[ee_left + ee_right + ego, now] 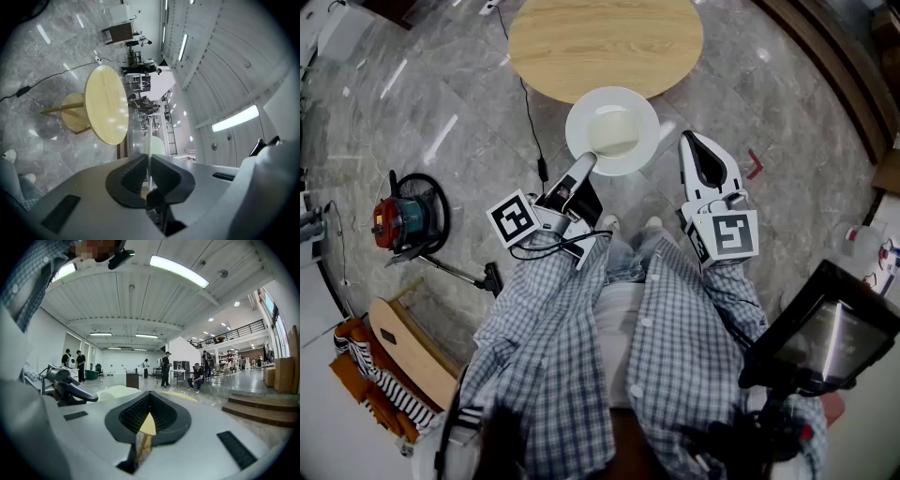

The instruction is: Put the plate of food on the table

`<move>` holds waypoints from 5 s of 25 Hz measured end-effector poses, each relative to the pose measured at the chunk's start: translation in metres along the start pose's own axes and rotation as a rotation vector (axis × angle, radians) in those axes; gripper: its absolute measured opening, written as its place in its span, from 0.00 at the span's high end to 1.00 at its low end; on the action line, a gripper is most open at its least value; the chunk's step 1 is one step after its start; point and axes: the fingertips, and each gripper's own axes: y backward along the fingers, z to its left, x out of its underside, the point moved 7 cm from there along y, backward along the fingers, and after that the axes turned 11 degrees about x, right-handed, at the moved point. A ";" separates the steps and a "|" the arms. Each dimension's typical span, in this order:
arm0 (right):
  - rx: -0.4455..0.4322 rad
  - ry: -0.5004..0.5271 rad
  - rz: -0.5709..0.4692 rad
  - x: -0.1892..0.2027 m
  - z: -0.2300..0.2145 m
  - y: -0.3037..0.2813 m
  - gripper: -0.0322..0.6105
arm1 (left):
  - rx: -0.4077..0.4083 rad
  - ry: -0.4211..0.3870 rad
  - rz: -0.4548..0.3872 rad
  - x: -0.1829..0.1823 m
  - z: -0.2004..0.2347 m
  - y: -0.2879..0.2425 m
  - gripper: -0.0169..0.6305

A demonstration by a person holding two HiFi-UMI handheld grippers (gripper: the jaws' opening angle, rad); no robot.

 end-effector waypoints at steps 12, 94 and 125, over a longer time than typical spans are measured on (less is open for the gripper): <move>0.033 -0.009 -0.002 0.005 -0.004 0.002 0.94 | 0.011 -0.001 0.008 -0.002 0.004 -0.001 0.94; -0.111 -0.142 0.141 0.020 -0.105 -0.257 0.94 | 0.031 -0.007 -0.153 -0.128 0.045 -0.171 0.94; -0.292 -0.352 0.251 0.021 -0.089 -0.266 0.94 | 0.011 -0.003 -0.109 -0.153 0.066 -0.185 0.94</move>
